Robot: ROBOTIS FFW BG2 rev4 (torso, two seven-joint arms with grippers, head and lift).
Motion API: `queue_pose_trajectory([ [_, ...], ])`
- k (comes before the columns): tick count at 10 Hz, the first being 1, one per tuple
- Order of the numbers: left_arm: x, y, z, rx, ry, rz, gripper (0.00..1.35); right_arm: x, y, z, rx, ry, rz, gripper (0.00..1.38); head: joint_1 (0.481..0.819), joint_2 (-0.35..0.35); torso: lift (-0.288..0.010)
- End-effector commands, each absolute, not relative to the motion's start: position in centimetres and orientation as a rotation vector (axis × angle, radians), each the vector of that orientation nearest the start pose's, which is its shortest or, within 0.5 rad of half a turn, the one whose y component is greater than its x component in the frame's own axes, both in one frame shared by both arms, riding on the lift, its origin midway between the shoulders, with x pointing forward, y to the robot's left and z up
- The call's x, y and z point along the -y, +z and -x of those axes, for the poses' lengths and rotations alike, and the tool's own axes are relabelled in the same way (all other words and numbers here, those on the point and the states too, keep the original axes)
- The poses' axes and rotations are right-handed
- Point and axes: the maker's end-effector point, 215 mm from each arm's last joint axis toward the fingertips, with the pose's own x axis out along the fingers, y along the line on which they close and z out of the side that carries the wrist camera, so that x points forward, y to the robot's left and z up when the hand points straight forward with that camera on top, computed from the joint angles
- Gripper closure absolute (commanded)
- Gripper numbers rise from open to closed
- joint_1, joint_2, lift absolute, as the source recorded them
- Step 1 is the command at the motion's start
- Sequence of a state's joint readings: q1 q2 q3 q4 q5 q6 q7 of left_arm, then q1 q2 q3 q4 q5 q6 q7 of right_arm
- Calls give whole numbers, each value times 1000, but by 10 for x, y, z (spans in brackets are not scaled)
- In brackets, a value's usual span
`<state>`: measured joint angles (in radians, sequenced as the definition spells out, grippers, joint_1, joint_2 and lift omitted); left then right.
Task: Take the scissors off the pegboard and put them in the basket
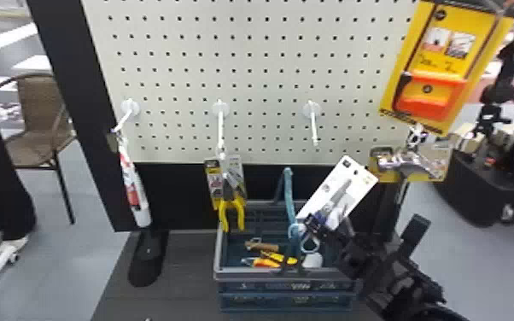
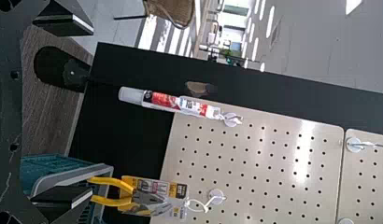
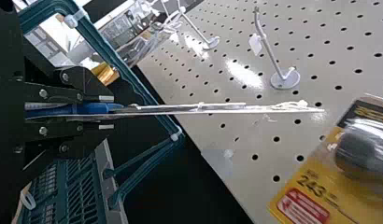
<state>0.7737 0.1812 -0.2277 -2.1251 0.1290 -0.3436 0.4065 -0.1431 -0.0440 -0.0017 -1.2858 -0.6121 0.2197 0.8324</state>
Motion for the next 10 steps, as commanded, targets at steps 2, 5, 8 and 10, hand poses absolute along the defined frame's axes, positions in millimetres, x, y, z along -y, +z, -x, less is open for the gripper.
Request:
queue_pose_trajectory([
  [2, -215, -325, -344, 46, 156, 185, 102, 74, -364, -563, -114, 843, -687, 1271, 549, 0, -100],
  [5, -215, -328, -344, 43, 159, 187, 102, 58, -367, -564, -135, 893, -683, 1271, 549, 0, -100],
  [8, -216, -327, -345, 46, 159, 188, 102, 53, -377, -564, -162, 909, -695, 656, 549, 0, -100],
  [10, -215, -326, -345, 47, 155, 187, 102, 58, -375, -566, -147, 900, -691, 39, 549, 0, -100],
])
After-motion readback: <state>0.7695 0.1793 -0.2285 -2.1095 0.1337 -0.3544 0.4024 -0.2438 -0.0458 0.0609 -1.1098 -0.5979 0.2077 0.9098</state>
